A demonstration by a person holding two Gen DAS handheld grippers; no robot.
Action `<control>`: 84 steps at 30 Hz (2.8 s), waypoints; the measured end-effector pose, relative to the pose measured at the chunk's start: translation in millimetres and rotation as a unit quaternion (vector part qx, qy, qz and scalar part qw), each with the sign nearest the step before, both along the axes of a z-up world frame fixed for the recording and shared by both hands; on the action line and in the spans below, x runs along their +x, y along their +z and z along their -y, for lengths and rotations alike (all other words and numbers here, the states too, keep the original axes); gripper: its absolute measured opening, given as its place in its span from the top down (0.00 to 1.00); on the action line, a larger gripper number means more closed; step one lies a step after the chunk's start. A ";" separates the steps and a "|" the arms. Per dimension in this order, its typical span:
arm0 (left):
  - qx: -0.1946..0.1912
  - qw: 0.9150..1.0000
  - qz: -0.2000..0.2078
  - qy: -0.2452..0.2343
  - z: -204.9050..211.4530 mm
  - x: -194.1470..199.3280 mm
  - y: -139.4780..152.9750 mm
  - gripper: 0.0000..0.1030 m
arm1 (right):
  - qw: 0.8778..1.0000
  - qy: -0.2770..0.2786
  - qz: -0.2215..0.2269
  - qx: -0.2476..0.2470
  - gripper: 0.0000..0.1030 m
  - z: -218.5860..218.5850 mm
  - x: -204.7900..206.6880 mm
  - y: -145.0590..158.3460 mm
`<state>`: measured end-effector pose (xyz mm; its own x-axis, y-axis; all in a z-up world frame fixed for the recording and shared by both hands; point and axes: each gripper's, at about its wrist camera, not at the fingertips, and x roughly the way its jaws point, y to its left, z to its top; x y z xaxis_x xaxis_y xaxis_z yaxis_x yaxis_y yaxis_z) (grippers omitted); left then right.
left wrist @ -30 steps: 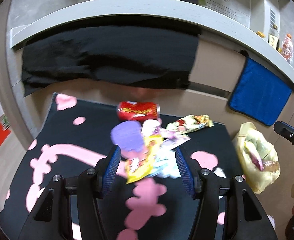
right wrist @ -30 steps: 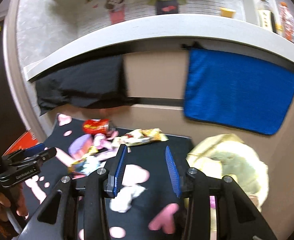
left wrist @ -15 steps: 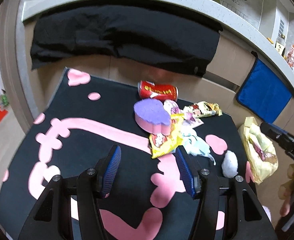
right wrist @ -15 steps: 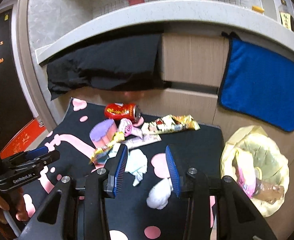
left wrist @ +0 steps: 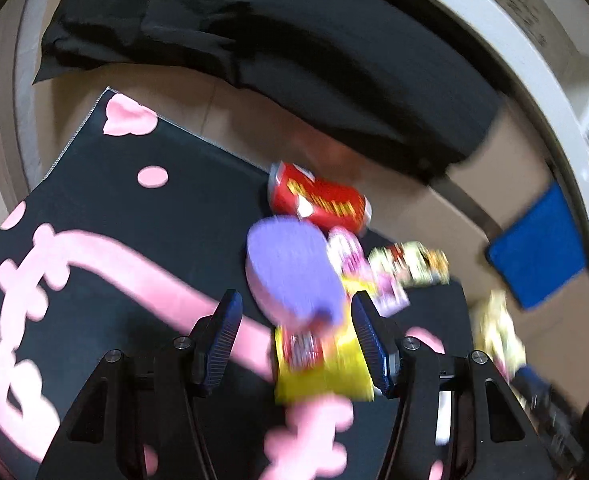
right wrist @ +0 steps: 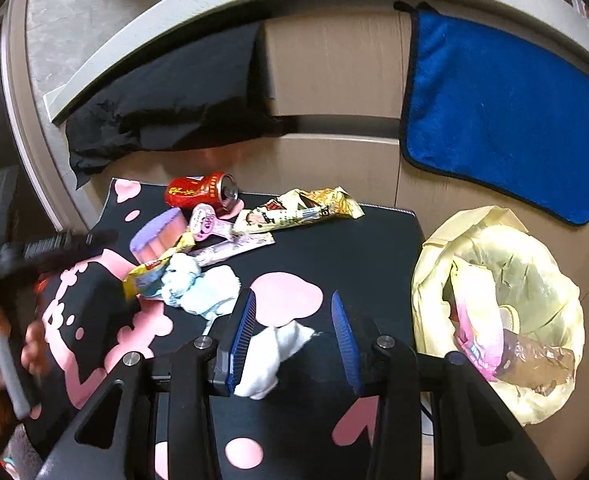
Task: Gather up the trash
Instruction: 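Grasp the red can with the left gripper while the right grasps the white-and-red snack bag, then carry the can over the bin and open the left gripper while the right carries the snack bag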
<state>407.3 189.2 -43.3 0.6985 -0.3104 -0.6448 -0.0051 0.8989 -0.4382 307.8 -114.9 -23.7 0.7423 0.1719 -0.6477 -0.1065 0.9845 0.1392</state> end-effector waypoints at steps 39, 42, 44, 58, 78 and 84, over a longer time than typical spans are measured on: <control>-0.034 0.995 -0.063 -0.069 -4.4 181.1 -38.9 0.43 | 0.987 0.124 -0.100 0.007 0.61 -12.0 120.6 -62.6; -0.044 0.995 -0.059 -0.072 -4.9 174.1 -36.7 0.53 | 0.989 0.123 -0.077 -0.012 0.61 -7.5 106.2 -56.3; -0.047 0.994 -0.058 -0.079 -5.7 163.7 -33.9 0.56 | 0.990 0.126 -0.060 -0.009 0.61 -5.4 95.0 -50.5; -0.017 0.994 -0.062 -0.093 -14.9 63.1 -27.4 0.66 | 0.979 0.185 -0.084 -0.013 0.54 -60.5 123.4 -61.9; 0.023 0.990 0.022 -0.138 -3.4 124.4 20.6 0.49 | 0.994 0.106 -0.009 -0.006 0.71 -6.2 68.7 0.7; -0.021 0.984 -0.025 -0.178 -17.0 191.8 -6.1 0.49 | 0.995 0.101 -0.014 0.003 0.71 12.7 61.8 -7.3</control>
